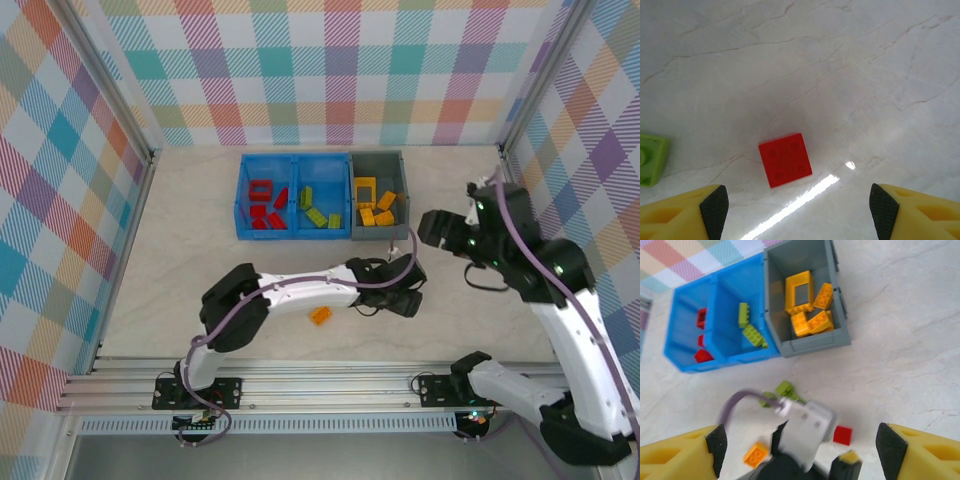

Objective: Sort the legos into containers by color

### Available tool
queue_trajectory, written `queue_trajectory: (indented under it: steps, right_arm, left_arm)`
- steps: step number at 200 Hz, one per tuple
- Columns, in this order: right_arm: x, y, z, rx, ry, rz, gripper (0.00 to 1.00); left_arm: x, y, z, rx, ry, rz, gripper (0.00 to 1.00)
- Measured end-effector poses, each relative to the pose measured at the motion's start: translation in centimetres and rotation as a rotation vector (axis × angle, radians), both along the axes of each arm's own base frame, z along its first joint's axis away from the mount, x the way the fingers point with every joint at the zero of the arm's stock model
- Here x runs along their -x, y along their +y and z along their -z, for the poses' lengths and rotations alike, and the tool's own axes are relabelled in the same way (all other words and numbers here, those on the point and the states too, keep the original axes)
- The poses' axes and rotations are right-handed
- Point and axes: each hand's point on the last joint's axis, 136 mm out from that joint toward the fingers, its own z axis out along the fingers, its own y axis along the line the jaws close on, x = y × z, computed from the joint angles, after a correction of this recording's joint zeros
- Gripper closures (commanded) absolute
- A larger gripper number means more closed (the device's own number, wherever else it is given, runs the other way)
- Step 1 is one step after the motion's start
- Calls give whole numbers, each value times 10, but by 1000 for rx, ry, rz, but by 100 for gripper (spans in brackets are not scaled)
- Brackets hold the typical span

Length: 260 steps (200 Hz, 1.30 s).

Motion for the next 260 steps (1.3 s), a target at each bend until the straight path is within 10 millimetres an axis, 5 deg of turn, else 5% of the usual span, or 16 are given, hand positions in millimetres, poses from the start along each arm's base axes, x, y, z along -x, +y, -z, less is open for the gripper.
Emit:
queue_trajectory:
  steps: [56,79,125,168,190,226,240,260]
  right_arm:
    - [53,-8,-16,-95,-39,-67,20]
    - [58,-6,-12,-113,-10,-77,21]
    - [63,-2,-9,-130,19,-93,21]
    - [63,-1,-9,-140,24,-94,21]
    - [64,-1,-9,-143,26,-93,21]
    - [64,4,-6,-147,38,-119,21]
    - [63,12,-2,-154,52,-160,23]
    - [57,28,9,-156,93,-230,24]
  left_arm:
    - [-10,-14,38,-89,12,-40,45]
    - [-13,-16,45,-107,8,-50,56]
    - [-14,-11,50,-135,7,-67,51]
    - [-14,-10,55,-147,5,-67,63]
    - [-16,-11,54,-146,-5,-72,72]
    - [-17,0,48,-161,-38,-85,73]
    - [-19,18,33,-164,-49,-104,73]
    - [-24,47,-12,-105,-66,-142,73]
